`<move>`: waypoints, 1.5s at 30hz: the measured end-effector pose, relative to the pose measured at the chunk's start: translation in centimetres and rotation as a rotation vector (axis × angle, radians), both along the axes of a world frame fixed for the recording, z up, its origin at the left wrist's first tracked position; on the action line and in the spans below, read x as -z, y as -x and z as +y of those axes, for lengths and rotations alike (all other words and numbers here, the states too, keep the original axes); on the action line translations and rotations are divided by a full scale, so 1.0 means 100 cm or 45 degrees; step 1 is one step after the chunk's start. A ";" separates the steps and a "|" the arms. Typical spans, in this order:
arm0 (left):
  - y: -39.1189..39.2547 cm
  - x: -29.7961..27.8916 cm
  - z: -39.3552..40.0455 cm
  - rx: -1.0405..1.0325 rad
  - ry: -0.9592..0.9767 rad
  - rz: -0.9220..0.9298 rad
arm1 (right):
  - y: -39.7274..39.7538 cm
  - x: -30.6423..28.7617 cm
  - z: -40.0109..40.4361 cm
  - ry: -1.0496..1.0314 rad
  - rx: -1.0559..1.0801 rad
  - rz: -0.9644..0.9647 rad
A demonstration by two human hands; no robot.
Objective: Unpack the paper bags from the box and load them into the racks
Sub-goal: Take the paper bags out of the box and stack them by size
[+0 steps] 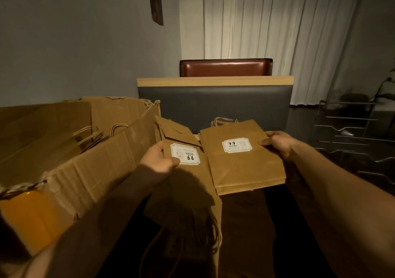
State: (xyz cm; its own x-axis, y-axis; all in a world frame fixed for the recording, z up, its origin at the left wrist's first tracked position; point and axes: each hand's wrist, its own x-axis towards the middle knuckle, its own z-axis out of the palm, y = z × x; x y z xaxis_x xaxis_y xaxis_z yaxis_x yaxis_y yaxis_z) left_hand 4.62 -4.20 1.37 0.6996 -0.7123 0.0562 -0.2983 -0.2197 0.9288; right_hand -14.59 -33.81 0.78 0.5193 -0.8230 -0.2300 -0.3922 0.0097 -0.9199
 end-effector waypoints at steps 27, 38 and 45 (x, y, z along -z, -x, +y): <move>0.101 0.019 0.053 0.238 0.302 0.159 | 0.088 0.009 0.174 -0.202 0.165 -0.554; 0.122 0.047 0.076 0.255 0.282 0.472 | 0.109 0.006 0.189 -0.023 0.464 -0.643; 0.111 0.046 0.078 0.068 0.308 0.504 | 0.135 -0.001 0.190 -0.435 0.230 -0.577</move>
